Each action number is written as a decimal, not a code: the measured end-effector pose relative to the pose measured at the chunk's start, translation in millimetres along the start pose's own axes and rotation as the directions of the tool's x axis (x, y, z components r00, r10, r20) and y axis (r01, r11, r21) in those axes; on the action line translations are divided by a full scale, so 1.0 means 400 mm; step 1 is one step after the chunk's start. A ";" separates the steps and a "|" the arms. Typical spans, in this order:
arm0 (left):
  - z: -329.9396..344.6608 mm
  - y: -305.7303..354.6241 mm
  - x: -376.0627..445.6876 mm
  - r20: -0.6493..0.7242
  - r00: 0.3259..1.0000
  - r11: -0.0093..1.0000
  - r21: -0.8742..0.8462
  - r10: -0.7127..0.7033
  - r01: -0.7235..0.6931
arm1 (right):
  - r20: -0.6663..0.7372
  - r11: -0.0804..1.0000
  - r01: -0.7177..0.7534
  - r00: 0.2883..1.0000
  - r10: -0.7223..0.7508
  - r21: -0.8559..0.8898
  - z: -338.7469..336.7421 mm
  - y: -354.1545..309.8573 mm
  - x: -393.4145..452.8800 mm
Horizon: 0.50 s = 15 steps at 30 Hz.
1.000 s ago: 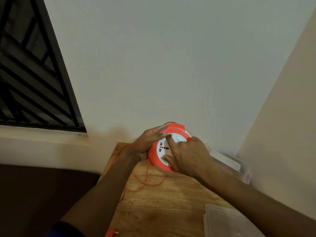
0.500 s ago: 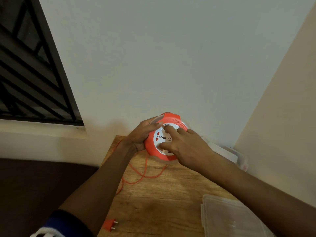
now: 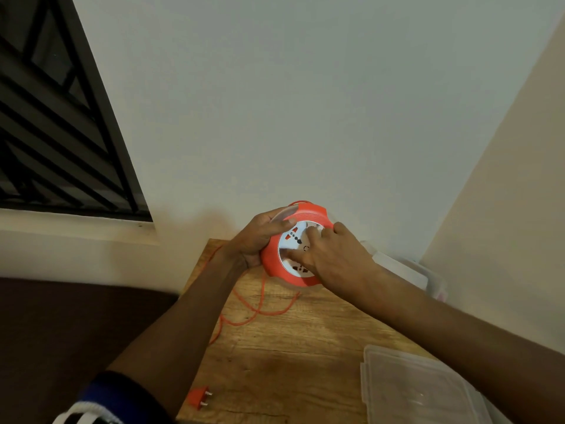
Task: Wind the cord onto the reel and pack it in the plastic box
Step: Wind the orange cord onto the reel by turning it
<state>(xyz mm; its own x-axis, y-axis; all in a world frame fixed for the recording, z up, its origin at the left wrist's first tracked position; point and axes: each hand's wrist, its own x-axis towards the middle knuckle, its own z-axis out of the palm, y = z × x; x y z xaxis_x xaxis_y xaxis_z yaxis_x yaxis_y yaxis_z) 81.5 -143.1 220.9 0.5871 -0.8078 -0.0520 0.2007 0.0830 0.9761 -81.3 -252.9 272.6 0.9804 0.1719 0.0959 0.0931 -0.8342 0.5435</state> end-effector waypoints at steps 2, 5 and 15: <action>-0.003 -0.003 0.003 -0.010 1.000 1.000 -0.002 0.014 -0.014 | -0.021 0.993 -0.095 0.995 0.097 0.066 0.008 -0.011 0.001; 0.006 -0.003 0.006 -0.007 0.999 0.999 -0.025 0.038 -0.038 | -0.067 0.968 -0.231 0.969 0.238 0.101 0.018 -0.020 0.005; -0.008 -0.004 0.011 0.058 0.998 0.997 -0.071 0.022 -0.018 | -0.080 0.983 -0.090 0.991 0.104 0.160 0.026 -0.011 -0.028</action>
<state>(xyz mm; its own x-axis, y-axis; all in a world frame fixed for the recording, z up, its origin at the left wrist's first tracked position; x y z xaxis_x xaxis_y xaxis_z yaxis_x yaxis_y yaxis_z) 86.5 -145.0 218.6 0.5450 -0.8383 -0.0183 0.2450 0.1384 0.9596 -90.7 -256.6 260.6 0.9678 0.1258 0.2178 0.0311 -0.9192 0.3926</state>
